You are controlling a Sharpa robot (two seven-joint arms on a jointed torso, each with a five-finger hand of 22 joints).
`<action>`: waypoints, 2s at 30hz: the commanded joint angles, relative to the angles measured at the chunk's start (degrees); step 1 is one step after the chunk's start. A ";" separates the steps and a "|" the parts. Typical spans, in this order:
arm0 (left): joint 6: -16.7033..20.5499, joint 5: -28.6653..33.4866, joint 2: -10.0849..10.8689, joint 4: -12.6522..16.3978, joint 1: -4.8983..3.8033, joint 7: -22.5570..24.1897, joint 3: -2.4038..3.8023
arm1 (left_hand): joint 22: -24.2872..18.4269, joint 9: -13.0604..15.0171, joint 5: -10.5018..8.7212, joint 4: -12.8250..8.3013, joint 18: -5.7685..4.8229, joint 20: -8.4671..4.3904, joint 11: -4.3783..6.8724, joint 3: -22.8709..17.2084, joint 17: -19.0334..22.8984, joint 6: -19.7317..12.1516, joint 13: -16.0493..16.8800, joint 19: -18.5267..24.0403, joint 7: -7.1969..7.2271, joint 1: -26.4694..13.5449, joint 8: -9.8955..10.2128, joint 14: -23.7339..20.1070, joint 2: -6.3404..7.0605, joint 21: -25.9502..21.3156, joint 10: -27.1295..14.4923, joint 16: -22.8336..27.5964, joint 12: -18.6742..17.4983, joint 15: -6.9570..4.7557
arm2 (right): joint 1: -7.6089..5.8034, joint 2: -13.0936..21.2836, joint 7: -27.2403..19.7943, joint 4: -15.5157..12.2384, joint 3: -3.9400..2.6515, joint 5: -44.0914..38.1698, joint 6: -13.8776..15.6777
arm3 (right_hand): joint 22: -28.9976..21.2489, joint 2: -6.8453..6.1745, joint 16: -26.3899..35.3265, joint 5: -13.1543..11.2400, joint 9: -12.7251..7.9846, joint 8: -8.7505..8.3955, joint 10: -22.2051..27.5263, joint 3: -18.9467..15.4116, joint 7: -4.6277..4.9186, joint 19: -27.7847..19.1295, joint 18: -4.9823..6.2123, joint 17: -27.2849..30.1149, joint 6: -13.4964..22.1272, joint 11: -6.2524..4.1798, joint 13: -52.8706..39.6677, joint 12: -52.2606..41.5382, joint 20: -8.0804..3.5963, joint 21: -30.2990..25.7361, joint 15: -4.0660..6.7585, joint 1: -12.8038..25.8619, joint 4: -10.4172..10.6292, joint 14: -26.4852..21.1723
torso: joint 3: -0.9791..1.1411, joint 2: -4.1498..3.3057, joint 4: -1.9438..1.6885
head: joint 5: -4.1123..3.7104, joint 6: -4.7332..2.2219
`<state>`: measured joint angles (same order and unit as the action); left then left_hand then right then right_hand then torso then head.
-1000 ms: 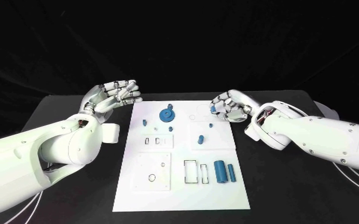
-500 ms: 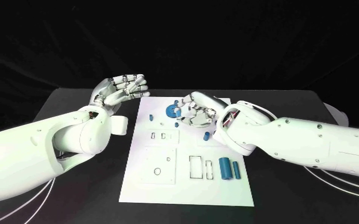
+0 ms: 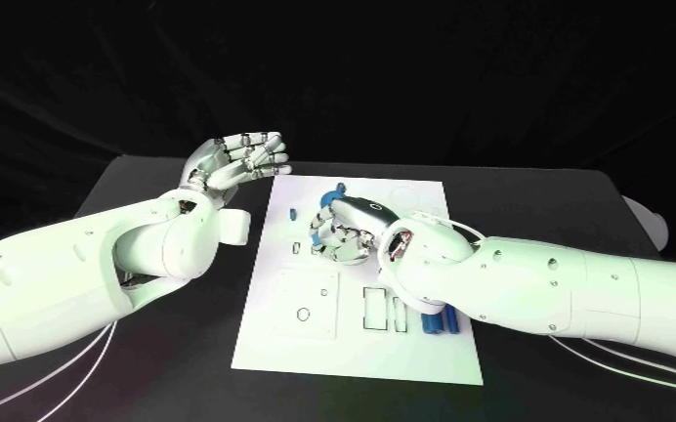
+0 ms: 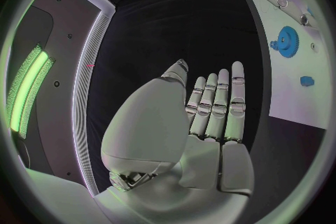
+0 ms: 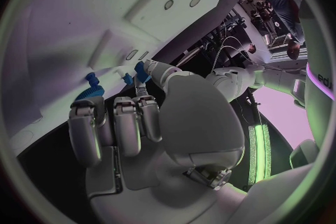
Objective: Assemble the parts on the task board
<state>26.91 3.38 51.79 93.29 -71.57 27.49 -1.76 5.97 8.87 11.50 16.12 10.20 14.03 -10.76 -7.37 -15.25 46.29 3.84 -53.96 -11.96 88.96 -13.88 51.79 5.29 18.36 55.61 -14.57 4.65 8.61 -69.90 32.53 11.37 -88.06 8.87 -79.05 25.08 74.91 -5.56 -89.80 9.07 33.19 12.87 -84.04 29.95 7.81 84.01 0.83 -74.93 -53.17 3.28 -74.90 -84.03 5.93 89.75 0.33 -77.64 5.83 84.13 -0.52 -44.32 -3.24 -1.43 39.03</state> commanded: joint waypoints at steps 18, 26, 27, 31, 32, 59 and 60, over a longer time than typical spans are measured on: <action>-0.92 -0.16 0.18 0.20 -0.07 0.23 0.04 | -0.08 -0.07 -0.25 -0.10 0.24 0.16 -0.12 -0.33 -0.08 0.02 -0.05 0.01 -0.63 0.39 0.32 -0.45 -0.03 -0.29 -0.01 0.23 -0.37 0.12 | 0.64 -0.33 5.41 0.68 0.12 -6.92 -5.94 | 15.09 -0.41 -0.20 -0.40 2.77 2.73 0.16 -0.11 -0.41 5.99 -0.83 -15.07 -0.58 -0.34 -8.41 0.30 -0.44 0.25 0.44 1.66 0.52 5.87 | 0.17 -0.02 0.11 | 0.45 0.91; -0.91 -0.16 0.28 0.22 -0.07 0.21 0.04 | -0.08 -0.07 -0.25 -0.10 0.24 0.16 -0.12 -0.33 -0.08 0.02 -0.05 0.01 -0.63 0.39 0.32 -0.45 -0.03 -0.29 -0.01 0.23 -0.37 0.12 | 0.65 -0.28 5.47 0.85 0.14 -7.09 -6.75 | 15.09 -0.59 -0.20 -0.51 2.76 2.77 0.17 -0.20 -0.45 5.99 -0.83 -15.07 -0.59 -0.36 -8.40 0.32 -0.46 0.25 0.47 1.92 0.64 5.87 | 0.18 -0.03 0.07 | 0.41 1.04; -0.90 -0.16 0.28 0.22 -0.07 0.20 0.04 | -0.08 -0.07 -0.25 -0.10 0.24 0.16 -0.12 -0.33 -0.08 0.02 -0.05 0.01 -0.63 0.39 0.32 -0.45 -0.03 -0.29 -0.01 0.23 -0.37 0.12 | 0.65 -0.27 5.48 0.88 0.14 -7.09 -6.81 | 15.09 -0.67 -0.20 -0.55 2.75 2.77 0.18 -0.24 -0.45 5.99 -0.83 -15.07 -0.57 -0.37 -8.38 0.34 -0.47 0.25 0.48 2.04 0.70 5.87 | 0.16 -0.02 0.07 | 0.40 1.05; -0.88 -0.16 0.32 0.24 -0.07 0.21 0.04 | -0.08 -0.07 -0.25 -0.10 0.24 0.16 -0.12 -0.33 -0.08 0.02 -0.05 0.01 -0.63 0.39 0.32 -0.45 -0.03 -0.29 -0.01 0.23 -0.37 0.12 | 0.65 -0.22 5.67 1.04 0.14 -7.26 -7.19 | 15.09 -0.91 -0.20 -0.68 2.72 2.76 0.29 -0.34 -0.45 5.99 -0.83 -15.07 -0.50 -0.38 -8.27 0.46 -0.49 0.25 0.50 2.33 0.83 5.87 | 0.12 -0.01 0.03 | 0.33 1.08; -0.87 -0.16 0.33 0.24 -0.07 0.21 0.04 | -0.08 -0.07 -0.25 -0.10 0.24 0.16 -0.12 -0.33 -0.08 0.02 -0.05 0.01 -0.63 0.39 0.32 -0.45 -0.03 -0.29 -0.01 0.23 -0.37 0.12 | 0.65 -0.20 5.76 1.07 0.14 -7.37 -7.31 | 15.09 -0.97 -0.20 -0.72 2.70 2.75 0.31 -0.38 -0.44 5.99 -0.83 -15.07 -0.48 -0.37 -8.26 0.48 -0.49 0.25 0.50 2.42 0.88 5.87 | 0.12 -0.01 0.03 | 0.33 1.08; -0.84 -0.16 0.44 0.14 -0.07 0.14 0.04 | -0.12 -0.08 -0.25 -0.09 0.24 0.19 -0.14 -0.34 -0.12 0.01 -0.05 0.08 -0.66 0.41 0.34 -0.54 -0.03 -0.34 -0.02 0.31 -0.42 0.16 | 0.63 -0.29 6.59 1.01 0.15 -8.93 -7.55 | 15.09 -4.03 -0.20 -1.14 1.52 1.29 1.69 -1.42 0.56 5.99 -0.83 -15.07 1.85 0.44 -6.98 1.89 -0.11 0.25 -0.10 5.17 2.48 5.87 | 0.13 -0.01 0.06 | 0.28 1.17; -0.86 -0.16 0.43 0.14 -0.07 0.13 0.04 | -0.12 -0.08 -0.25 -0.09 0.24 0.19 -0.14 -0.34 -0.12 0.01 -0.05 0.08 -0.66 0.41 0.34 -0.54 -0.03 -0.34 -0.02 0.31 -0.42 0.16 | 0.63 -0.29 6.59 1.03 0.15 -8.97 -7.48 | 15.09 -4.21 -0.20 -1.21 1.41 1.10 1.80 -1.49 0.69 5.99 -0.83 -15.07 2.13 0.54 -6.89 1.99 -0.05 0.25 -0.18 5.31 2.58 5.87 | 0.13 -0.02 0.06 | 0.26 1.15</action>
<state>26.91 3.38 52.28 93.33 -71.57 27.30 -1.76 5.91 8.87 11.50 16.12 10.20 14.03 -10.76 -7.37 -15.31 46.29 3.84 -53.96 -11.96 88.96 -13.88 51.59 5.29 18.36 55.61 -14.57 4.43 8.82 -69.65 32.18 16.35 -87.35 8.67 -87.30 19.86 74.92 -9.36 -89.81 8.26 34.96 14.26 -82.67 28.44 8.45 84.01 0.83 -74.90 -51.48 3.81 -74.93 -82.36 5.94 89.75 0.53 -72.67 8.01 83.92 -0.38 -44.34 -3.20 -1.11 40.17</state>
